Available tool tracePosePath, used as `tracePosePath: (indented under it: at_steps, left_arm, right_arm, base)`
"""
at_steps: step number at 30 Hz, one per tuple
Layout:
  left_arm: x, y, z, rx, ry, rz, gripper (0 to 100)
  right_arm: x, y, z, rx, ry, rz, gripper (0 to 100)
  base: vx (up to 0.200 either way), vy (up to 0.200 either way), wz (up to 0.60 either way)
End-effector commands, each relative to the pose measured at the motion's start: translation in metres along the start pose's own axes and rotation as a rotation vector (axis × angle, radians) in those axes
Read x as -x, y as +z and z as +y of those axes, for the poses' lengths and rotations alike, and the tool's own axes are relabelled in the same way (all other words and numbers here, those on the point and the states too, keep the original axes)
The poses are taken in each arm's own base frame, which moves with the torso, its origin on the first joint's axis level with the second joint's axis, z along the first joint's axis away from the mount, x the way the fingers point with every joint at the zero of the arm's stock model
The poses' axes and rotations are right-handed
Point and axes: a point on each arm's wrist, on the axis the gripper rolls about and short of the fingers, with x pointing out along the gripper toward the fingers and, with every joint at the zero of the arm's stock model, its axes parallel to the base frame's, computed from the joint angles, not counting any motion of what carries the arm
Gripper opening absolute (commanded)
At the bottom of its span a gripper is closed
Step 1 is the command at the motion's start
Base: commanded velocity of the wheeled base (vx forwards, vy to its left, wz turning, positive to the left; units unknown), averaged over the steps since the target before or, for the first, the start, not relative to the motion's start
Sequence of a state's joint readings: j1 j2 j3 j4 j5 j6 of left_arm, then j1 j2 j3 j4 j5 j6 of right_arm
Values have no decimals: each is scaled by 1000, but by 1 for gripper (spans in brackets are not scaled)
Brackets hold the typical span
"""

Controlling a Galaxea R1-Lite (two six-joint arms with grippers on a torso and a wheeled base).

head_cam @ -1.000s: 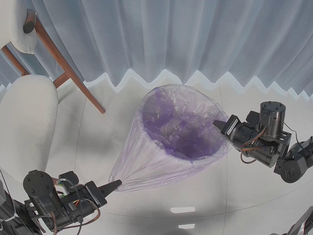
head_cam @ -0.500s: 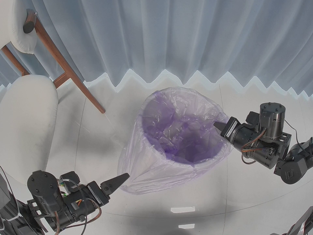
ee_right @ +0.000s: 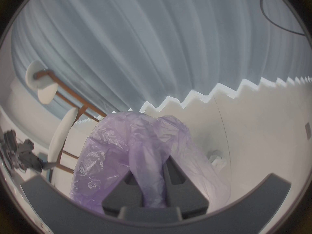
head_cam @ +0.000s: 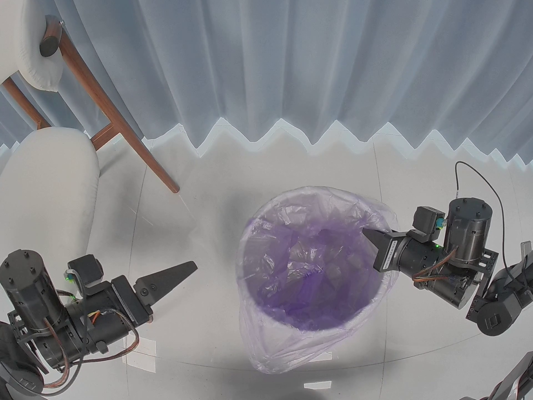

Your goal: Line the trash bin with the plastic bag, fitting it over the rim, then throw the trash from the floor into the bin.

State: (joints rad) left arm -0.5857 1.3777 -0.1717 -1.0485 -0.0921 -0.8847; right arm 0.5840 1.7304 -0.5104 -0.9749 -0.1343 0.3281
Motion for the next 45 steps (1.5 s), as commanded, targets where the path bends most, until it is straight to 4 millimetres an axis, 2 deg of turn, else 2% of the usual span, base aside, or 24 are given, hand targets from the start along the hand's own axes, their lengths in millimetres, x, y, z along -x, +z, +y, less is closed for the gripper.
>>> tracePosePath:
  at_steps: [1, 4, 7, 12, 15, 16, 23, 24, 30, 35, 36, 42, 45]
  left_arm:
    - [-13, 2, -19, -25, -45, 83, 100]
    - [-29, -15, -15, -91, 27, 220, 100]
    - [-45, -21, -8, -145, 72, 265, 100]
    - [-77, -23, -3, -179, 113, 283, 100]
    - [-87, -20, -3, -181, 129, 259, 100]
    - [-96, -18, -1, -186, 165, 231, 100]
    - [-111, -29, 15, -217, 251, 237, 100]
    - [-112, -30, 17, -228, 264, 235, 0]
    - [-116, -29, 17, -242, 266, 225, 0]
    - [-117, -27, 14, -244, 264, 206, 0]
    - [-117, -27, 14, -245, 265, 205, 0]
    - [-120, -22, 11, -247, 271, 171, 0]
    - [-119, -18, 13, -242, 278, 158, 0]
  right_arm:
    - [4, -9, 8, 96, 49, 9, 0]
    - [6, -9, 13, 125, 103, -9, 0]
    - [9, -13, 15, 140, 122, -5, 0]
    - [14, -16, 23, 157, 165, -15, 0]
    - [16, -18, 23, 167, 178, -11, 0]
    - [18, -21, 22, 182, 181, -1, 0]
    - [20, -21, 28, 188, 234, -18, 0]
    - [21, -21, 30, 189, 240, -17, 0]
    - [21, -22, 30, 191, 245, -12, 0]
    - [26, -31, 27, 198, 254, 30, 0]
    - [26, -32, 27, 198, 262, 36, 100]
    - [27, -28, 26, 185, 274, 11, 100]
    - [30, -33, 22, 189, 263, 36, 100]
  base:
    - [0, 0, 0]
    - [0, 0, 0]
    - [0, 0, 0]
    - [0, 0, 0]
    - [0, 0, 0]
    - [0, 0, 0]
    - [0, 0, 0]
    - [0, 0, 0]
    - [0, 0, 0]
    - [0, 0, 0]
    - [0, 0, 0]
    - [0, 0, 0]
    - [0, 0, 0]
